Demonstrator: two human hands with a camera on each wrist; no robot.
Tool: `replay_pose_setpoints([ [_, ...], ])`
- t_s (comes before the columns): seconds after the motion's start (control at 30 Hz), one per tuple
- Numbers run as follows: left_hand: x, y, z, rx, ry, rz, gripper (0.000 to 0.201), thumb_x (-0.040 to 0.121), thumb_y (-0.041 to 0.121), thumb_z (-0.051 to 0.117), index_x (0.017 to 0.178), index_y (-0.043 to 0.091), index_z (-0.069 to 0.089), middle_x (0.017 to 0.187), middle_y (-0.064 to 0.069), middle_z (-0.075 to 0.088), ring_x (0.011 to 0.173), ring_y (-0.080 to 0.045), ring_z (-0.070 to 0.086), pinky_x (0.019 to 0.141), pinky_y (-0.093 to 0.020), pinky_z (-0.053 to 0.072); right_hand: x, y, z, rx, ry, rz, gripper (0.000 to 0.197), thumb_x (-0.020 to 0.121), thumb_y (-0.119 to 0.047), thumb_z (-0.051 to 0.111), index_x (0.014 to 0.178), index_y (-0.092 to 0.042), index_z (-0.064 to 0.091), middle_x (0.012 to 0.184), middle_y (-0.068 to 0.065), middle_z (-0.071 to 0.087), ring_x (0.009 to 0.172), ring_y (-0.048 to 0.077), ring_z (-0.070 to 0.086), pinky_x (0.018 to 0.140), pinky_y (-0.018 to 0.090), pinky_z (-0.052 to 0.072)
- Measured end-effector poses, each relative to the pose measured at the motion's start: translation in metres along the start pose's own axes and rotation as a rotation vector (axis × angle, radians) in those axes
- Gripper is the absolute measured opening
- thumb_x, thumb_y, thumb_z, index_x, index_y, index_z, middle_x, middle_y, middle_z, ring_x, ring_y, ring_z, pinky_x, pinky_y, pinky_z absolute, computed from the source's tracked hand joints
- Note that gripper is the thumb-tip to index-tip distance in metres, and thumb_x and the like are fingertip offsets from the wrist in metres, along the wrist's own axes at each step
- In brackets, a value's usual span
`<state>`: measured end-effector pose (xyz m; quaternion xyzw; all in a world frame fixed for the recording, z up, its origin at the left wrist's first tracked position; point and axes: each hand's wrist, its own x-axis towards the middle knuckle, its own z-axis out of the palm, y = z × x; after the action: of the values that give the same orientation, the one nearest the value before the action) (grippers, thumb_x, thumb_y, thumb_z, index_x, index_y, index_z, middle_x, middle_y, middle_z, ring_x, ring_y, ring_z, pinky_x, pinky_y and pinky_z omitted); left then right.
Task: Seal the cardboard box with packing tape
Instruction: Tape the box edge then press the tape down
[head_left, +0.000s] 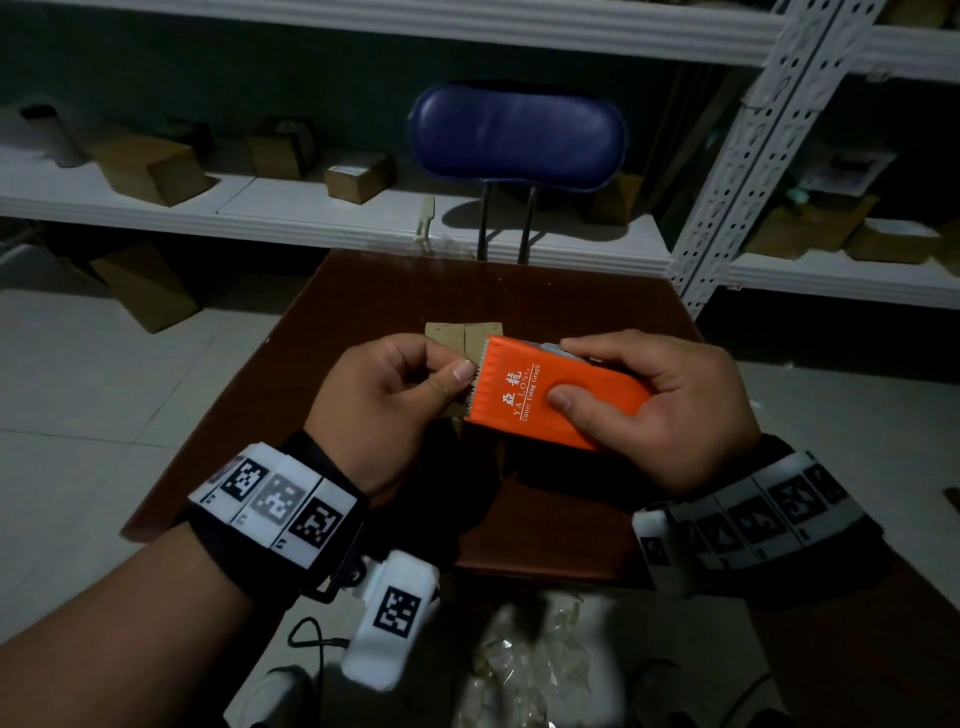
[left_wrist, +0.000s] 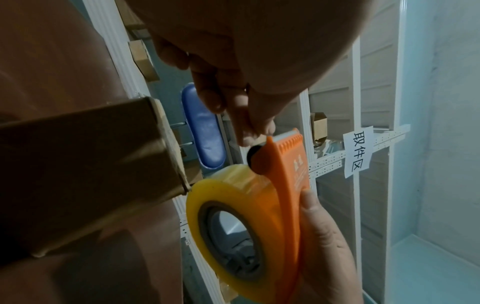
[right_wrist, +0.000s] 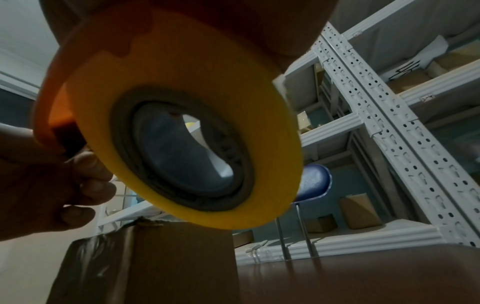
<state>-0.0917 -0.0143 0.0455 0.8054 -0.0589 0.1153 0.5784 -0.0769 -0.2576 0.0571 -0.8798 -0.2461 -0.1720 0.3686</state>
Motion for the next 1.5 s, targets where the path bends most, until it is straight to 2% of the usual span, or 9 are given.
replay_pose_setpoints([
  [0.27,-0.005,0.002,-0.001,0.013,-0.001,-0.006,0.012,0.091,0.012,0.067,0.083,0.004,0.072,0.077,-0.003,0.075,0.067,-0.004,0.068,0.063,-0.010,0.049,-0.001,0.004,-0.001,-0.021,-0.001,-0.017,0.046,0.080,-0.055,0.074,0.117,-0.028,0.073,0.113,-0.017,0.071,0.101,-0.002,0.068,0.085,0.021,0.055],
  [0.37,-0.005,-0.001,-0.003,0.002,0.002,-0.025,0.013,0.091,0.014,0.068,0.082,0.006,0.072,0.075,-0.003,0.076,0.067,-0.006,0.070,0.065,-0.013,0.050,-0.002,0.006,-0.002,-0.008,-0.003,-0.001,0.046,0.080,-0.054,0.075,0.117,-0.027,0.074,0.113,-0.016,0.072,0.102,-0.003,0.067,0.085,0.015,0.052],
  [0.53,0.000,-0.008,-0.021,0.032,0.049,-0.067,0.015,0.090,0.020,0.069,0.077,0.013,0.074,0.077,0.005,0.077,0.070,-0.004,0.068,0.068,-0.016,0.051,-0.004,0.014,-0.012,-0.043,0.029,0.045,0.042,0.081,-0.056,0.076,0.115,-0.032,0.073,0.108,-0.024,0.068,0.101,-0.008,0.065,0.084,0.007,0.047],
  [0.7,-0.005,-0.006,-0.028,0.066,0.003,-0.089,0.011,0.087,0.020,0.072,0.078,0.016,0.076,0.079,0.004,0.078,0.071,-0.007,0.071,0.067,-0.014,0.053,-0.007,0.019,-0.012,-0.065,0.025,0.041,0.047,0.078,-0.059,0.072,0.115,-0.030,0.074,0.112,-0.016,0.072,0.100,-0.002,0.068,0.085,0.018,0.053],
  [0.9,-0.011,-0.001,-0.026,0.049,0.014,-0.118,0.009,0.087,0.015,0.072,0.079,0.011,0.075,0.080,0.006,0.077,0.066,-0.001,0.069,0.058,-0.007,0.048,-0.009,0.021,-0.012,-0.021,0.036,0.035,0.047,0.076,-0.059,0.071,0.113,-0.029,0.075,0.107,-0.019,0.071,0.098,-0.005,0.068,0.083,0.008,0.049],
  [1.07,-0.011,-0.009,-0.036,0.107,0.025,-0.137,0.011,0.087,0.018,0.073,0.077,0.015,0.075,0.074,0.008,0.076,0.063,0.000,0.067,0.059,-0.008,0.048,-0.011,0.027,-0.018,-0.097,-0.016,0.048,0.050,0.076,-0.065,0.067,0.116,-0.034,0.073,0.108,-0.020,0.068,0.095,-0.004,0.066,0.081,0.002,0.045],
  [1.33,-0.014,-0.013,-0.038,0.085,-0.018,-0.196,0.009,0.086,0.013,0.072,0.078,0.010,0.075,0.071,0.007,0.076,0.060,0.002,0.067,0.055,-0.005,0.046,-0.013,0.034,-0.018,-0.086,-0.045,0.044,0.050,0.074,-0.065,0.066,0.114,-0.034,0.073,0.105,-0.021,0.069,0.093,-0.005,0.066,0.081,0.008,0.050],
  [1.4,-0.014,-0.016,-0.041,0.080,-0.031,-0.219,0.010,0.086,0.013,0.072,0.077,0.011,0.075,0.072,0.004,0.077,0.061,0.000,0.067,0.057,-0.007,0.047,-0.014,0.035,-0.017,-0.090,-0.050,0.047,0.050,0.074,-0.065,0.067,0.113,-0.035,0.072,0.105,-0.022,0.068,0.091,-0.009,0.065,0.080,0.006,0.048],
  [1.5,-0.012,-0.021,-0.044,0.124,-0.068,-0.247,0.009,0.084,0.016,0.074,0.076,0.015,0.076,0.073,0.004,0.077,0.065,-0.003,0.069,0.062,-0.012,0.049,-0.014,0.036,-0.013,-0.104,-0.045,0.036,0.049,0.073,-0.063,0.067,0.111,-0.033,0.074,0.101,-0.027,0.065,0.092,-0.006,0.064,0.080,0.002,0.044],
])
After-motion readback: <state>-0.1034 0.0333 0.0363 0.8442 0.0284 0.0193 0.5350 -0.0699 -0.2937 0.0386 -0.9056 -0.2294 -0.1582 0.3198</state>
